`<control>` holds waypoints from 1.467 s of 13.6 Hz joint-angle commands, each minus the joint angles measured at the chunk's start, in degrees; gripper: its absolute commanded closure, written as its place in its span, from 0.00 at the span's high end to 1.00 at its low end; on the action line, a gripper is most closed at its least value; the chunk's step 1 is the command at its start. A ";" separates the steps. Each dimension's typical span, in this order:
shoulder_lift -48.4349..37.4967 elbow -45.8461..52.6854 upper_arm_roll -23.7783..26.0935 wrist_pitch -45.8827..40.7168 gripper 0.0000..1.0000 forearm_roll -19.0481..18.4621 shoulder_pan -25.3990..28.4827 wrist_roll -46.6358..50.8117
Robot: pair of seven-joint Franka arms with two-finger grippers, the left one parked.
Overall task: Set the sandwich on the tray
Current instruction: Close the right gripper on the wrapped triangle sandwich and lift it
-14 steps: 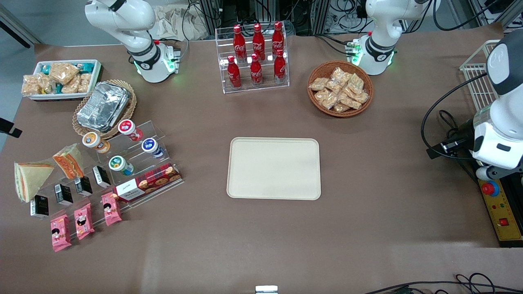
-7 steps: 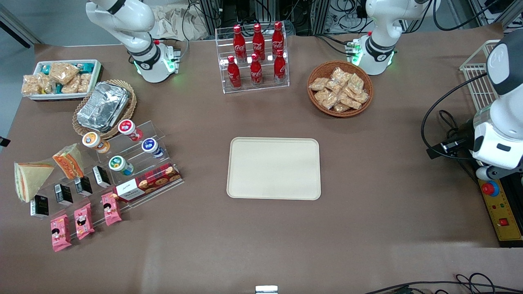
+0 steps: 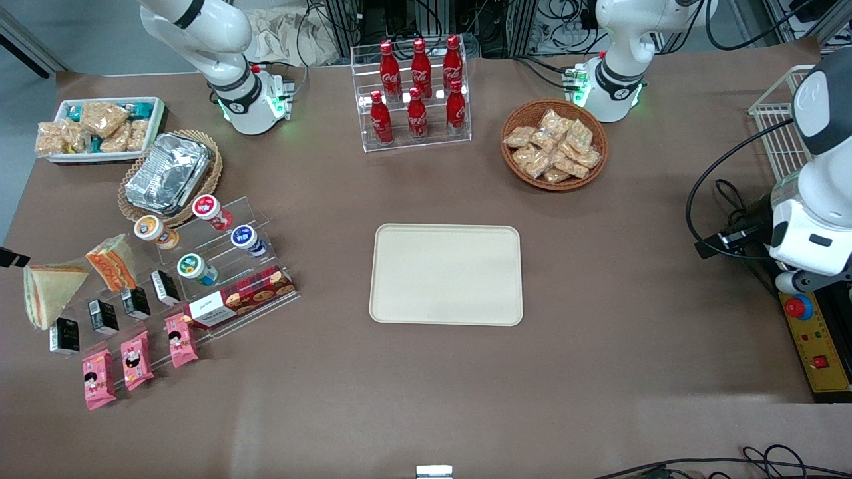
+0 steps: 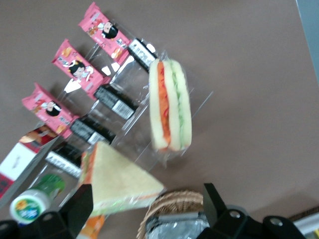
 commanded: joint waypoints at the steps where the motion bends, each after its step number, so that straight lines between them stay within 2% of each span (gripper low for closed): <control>1: -0.88 -4.63 0.52 5.44 0.98 -0.67 -1.57 -2.81; 6: 2.10 -4.73 0.61 8.51 0.98 0.03 -2.10 -3.52; 10: 3.07 -8.06 0.61 14.31 0.98 1.69 -2.89 -6.06; 17: 6.06 -7.98 0.61 17.57 0.96 2.85 -3.06 -6.33; 18: 6.23 -8.06 0.61 17.66 0.91 2.85 -3.33 -6.33; 20: 6.24 -7.98 0.70 17.66 0.71 2.85 -3.42 -7.21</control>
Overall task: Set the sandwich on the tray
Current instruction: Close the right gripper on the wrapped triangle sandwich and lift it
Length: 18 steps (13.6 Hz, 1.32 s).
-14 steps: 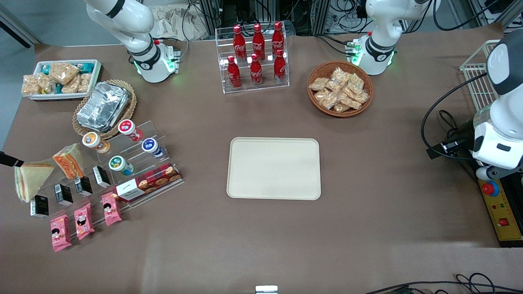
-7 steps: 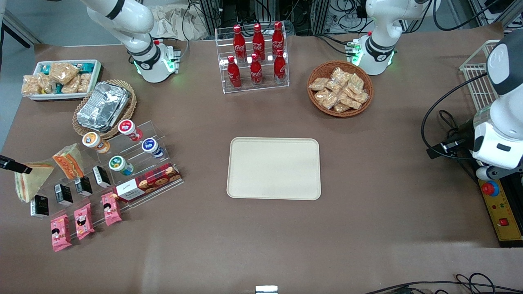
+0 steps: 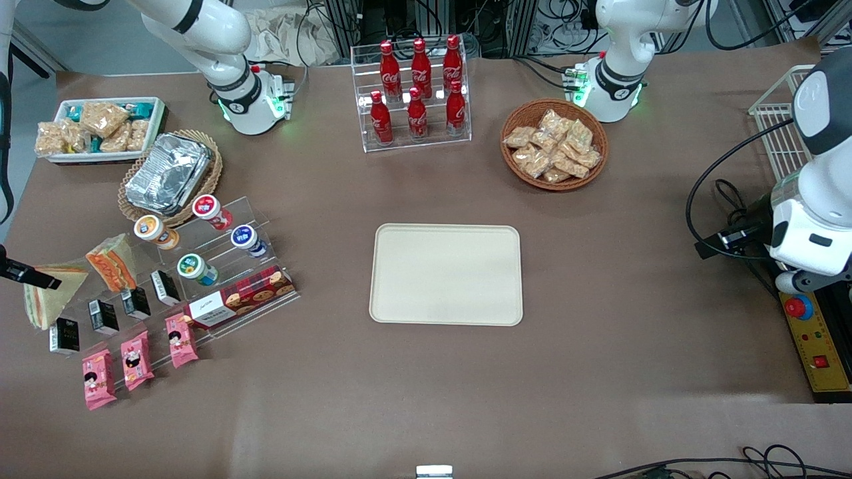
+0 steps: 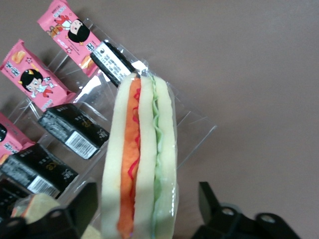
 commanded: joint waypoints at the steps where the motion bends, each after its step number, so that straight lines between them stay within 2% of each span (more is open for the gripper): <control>1: 0.13 -0.12 0.58 1.15 0.60 1.28 -0.92 -1.70; 2: 0.13 -0.12 0.58 1.07 0.52 1.28 -0.92 -1.78; 5: 0.04 0.40 0.67 0.19 0.41 1.28 -0.92 -2.48; 7: -0.05 1.63 0.76 -1.30 0.40 1.89 -0.92 -2.93; 10: -0.05 10.39 0.84 -12.69 0.40 1.72 -0.57 -2.93; 13: -0.75 16.56 1.81 -19.39 0.40 1.54 0.40 -4.33; 15: -1.10 20.60 4.34 -24.83 0.40 1.46 0.58 -4.95; 18: -3.11 22.64 10.84 -30.91 0.40 1.28 0.58 -5.13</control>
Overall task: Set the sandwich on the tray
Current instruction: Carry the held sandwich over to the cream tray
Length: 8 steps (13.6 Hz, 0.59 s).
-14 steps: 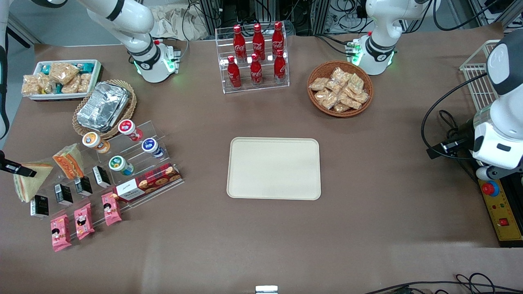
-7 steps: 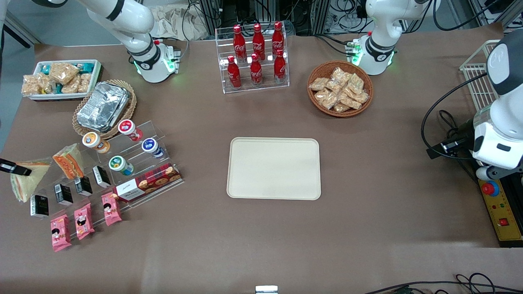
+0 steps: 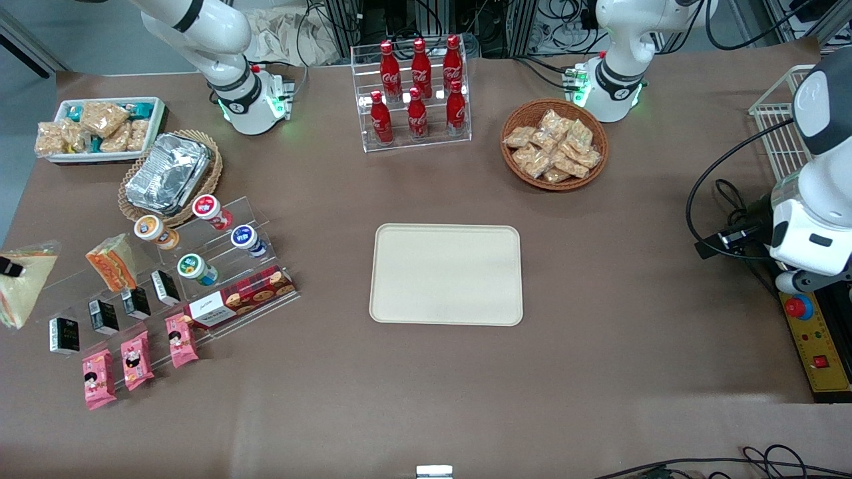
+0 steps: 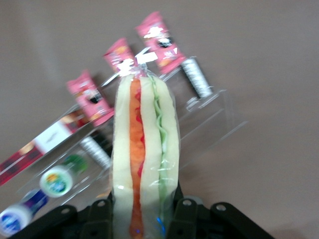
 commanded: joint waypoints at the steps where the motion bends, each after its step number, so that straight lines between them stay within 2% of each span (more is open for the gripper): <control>1: -1.43 2.18 5.56 -4.66 0.40 0.84 -0.20 -1.46; 5: -3.54 2.18 12.60 -5.55 0.40 0.76 0.32 -8.75; 8: -4.16 2.09 17.88 -5.46 0.40 -0.12 2.95 -11.13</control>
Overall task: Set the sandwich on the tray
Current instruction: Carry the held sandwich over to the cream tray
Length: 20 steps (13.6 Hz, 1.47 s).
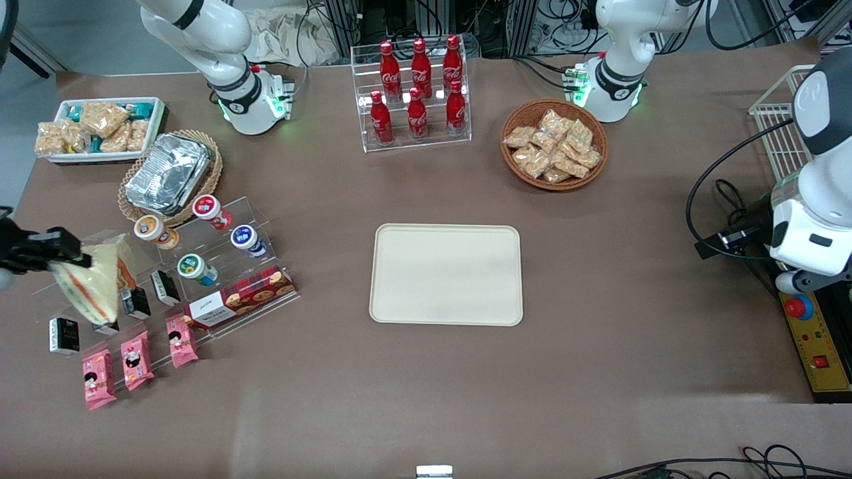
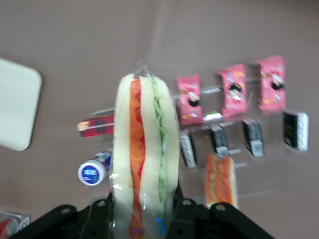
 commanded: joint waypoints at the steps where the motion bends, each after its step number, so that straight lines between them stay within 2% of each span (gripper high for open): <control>1: -0.55 0.73 3.67 -1.31 0.40 -0.84 3.21 -2.90; 6: 0.24 0.55 3.94 0.87 0.40 -4.00 18.05 -2.73; 11: 4.54 0.55 3.94 9.56 0.40 -7.07 29.13 -2.73; 15: 9.81 0.73 3.94 19.76 0.40 -12.69 36.08 -3.26; 20: 18.94 0.73 3.77 29.87 0.40 -14.90 41.63 -9.67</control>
